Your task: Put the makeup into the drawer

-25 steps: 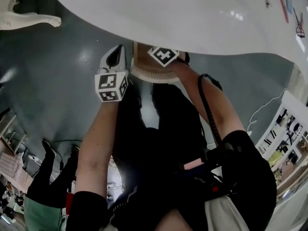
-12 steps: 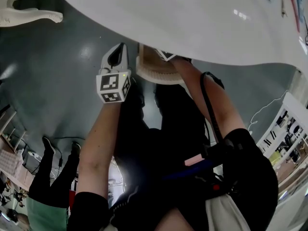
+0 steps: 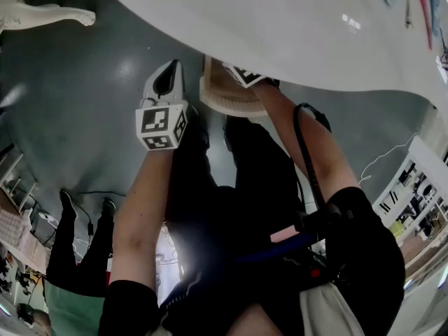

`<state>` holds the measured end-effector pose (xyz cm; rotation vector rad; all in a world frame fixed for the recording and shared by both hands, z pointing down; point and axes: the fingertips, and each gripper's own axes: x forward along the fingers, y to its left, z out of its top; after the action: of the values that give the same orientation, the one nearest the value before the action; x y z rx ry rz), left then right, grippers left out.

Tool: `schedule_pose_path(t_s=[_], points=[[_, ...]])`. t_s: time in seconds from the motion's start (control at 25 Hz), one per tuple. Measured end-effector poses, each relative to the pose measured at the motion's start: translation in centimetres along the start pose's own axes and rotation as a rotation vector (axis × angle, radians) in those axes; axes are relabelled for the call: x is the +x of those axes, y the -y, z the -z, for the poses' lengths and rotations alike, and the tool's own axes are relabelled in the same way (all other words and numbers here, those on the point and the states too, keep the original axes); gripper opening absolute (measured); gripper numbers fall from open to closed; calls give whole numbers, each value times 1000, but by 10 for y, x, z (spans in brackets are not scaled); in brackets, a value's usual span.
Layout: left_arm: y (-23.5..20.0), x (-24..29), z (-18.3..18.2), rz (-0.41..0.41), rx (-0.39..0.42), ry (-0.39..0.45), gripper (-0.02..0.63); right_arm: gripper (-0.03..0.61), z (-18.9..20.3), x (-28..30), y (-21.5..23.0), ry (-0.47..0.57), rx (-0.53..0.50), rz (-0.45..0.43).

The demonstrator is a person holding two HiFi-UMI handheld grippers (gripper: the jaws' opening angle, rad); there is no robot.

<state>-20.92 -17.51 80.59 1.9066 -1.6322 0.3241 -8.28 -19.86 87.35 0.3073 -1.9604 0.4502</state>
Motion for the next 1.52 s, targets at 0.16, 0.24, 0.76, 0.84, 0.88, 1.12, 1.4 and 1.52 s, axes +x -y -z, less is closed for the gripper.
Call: schedule_pose_path(t_s=[0.16,0.24,0.76,0.84,0.88,1.12,1.4,1.52], points=[[11,-8,-12,-2,-3,-4,0,168,-5,-4,0,11,20,3],[18,-15,-19,0,0,-9,0,162,-8,-5,0,16,30,4],[64,-61,-74,-1,42,-40,0,15,-20,-86,-27,84,61,-12],[74,-69,-84,1,46,-39,0,7,-24,-106,-31,106,77,-12],[79,-74,-89,2,49,-39,0,3,-26,-117,-33,118,84,-12],[112,-104,-114,16,59,-52,0,3,-36,-178,-48,185,102,-24],[139,-141,-143,32,43,-50,0,3,-45,-248,-63,268,136,-7],[149,-157,-155,39,61,-57,0,3,-47,-276,-74,295,142,0]])
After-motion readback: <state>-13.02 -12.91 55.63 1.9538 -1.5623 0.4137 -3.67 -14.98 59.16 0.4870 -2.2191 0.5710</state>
